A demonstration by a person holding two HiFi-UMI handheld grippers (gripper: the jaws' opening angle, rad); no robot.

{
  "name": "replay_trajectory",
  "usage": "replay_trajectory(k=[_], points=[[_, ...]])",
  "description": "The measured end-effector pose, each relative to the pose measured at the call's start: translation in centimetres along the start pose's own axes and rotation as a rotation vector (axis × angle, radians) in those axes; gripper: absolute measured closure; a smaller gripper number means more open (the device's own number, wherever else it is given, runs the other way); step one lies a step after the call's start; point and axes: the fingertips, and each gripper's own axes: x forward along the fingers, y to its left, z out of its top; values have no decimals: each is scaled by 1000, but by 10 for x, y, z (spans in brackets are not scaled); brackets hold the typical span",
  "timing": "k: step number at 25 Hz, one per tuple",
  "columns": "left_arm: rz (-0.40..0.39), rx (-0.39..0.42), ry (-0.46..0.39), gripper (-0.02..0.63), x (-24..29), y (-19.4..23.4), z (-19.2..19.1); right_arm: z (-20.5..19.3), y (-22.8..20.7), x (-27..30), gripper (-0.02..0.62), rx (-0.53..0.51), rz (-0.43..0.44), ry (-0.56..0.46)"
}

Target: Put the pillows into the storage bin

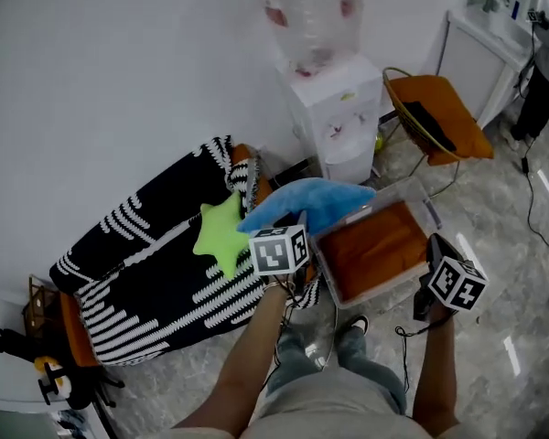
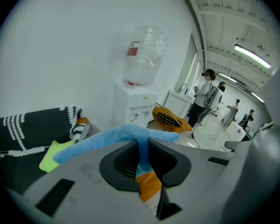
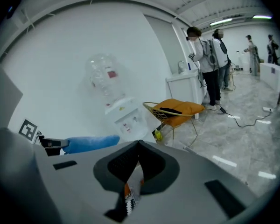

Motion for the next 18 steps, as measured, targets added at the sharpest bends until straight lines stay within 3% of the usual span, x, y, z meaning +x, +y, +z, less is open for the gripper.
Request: replay_trajectory(k=[7,18], points=[[-110,77,96,560,80,-62,-43,-13,-56,19,594,10,-55,30],[-144,55,215,560,216,-91,-164,-121,-149,86,594,82,-128,135]])
